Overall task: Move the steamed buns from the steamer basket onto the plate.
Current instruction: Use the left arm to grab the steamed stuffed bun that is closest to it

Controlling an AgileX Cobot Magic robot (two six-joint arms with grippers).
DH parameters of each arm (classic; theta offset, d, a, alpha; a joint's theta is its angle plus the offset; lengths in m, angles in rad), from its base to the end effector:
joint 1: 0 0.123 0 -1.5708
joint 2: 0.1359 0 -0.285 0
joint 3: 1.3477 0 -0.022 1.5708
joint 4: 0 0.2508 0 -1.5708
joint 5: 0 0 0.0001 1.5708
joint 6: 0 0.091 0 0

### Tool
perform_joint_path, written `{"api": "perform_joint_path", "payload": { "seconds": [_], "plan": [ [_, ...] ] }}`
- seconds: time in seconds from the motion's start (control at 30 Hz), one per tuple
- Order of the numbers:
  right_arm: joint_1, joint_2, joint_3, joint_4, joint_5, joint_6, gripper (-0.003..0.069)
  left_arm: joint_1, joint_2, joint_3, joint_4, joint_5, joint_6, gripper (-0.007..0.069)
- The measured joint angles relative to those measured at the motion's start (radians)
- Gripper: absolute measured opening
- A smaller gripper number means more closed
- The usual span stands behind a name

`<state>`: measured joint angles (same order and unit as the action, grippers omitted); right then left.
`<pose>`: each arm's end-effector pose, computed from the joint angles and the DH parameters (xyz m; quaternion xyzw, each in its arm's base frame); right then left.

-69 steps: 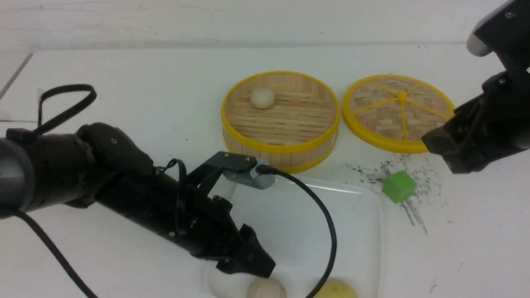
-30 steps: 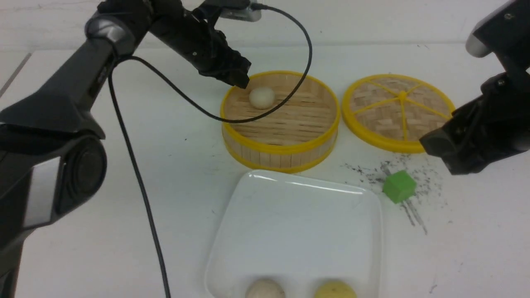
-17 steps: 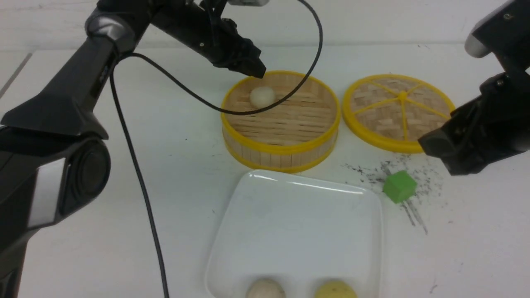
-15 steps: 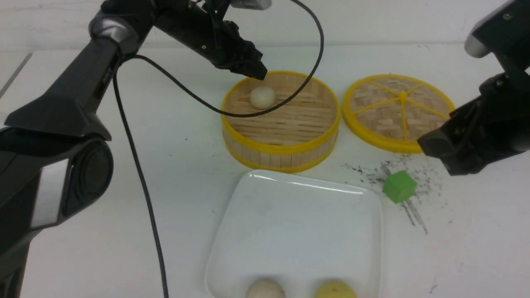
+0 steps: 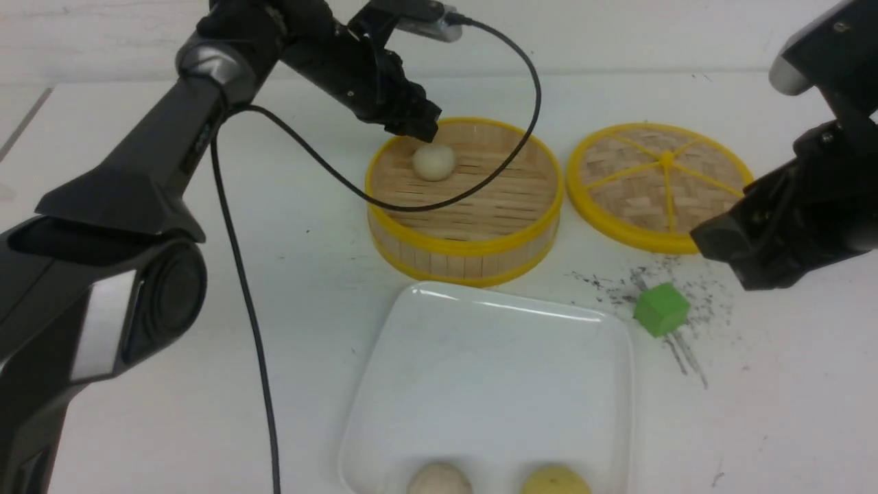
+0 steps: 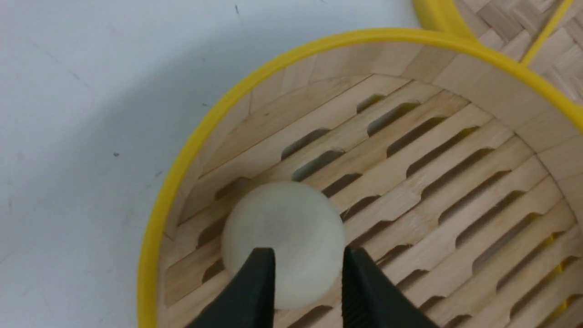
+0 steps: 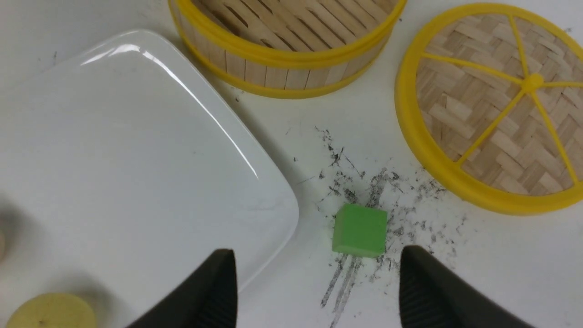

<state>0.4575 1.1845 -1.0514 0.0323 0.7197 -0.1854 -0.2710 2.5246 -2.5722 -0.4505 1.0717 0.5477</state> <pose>0.2203 0.1106 0.3465 -0.2840 0.8750 0.0675 0.3862 0.5215 -0.1810 0.2449 0.3315 0.8658 -0.1757 0.3312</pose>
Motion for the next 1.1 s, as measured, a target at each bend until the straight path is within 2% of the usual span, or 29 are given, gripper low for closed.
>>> {"api": "perform_joint_path", "payload": {
  "seconds": [0.73,0.87,1.1],
  "plan": [
    [0.000,0.000,0.000,0.003,0.000,-0.002,0.0472,0.000,0.058,0.000,0.001,-0.027,0.019,0.0241],
    [0.000,0.000,0.000,0.003,0.000,-0.005,0.0472,0.000,0.058,0.000,0.001,-0.063,0.023,0.0209],
    [0.000,0.000,0.000,0.007,0.000,-0.008,0.0472,0.000,0.058,0.000,-0.017,-0.081,0.040,0.0024]
  ]
}}
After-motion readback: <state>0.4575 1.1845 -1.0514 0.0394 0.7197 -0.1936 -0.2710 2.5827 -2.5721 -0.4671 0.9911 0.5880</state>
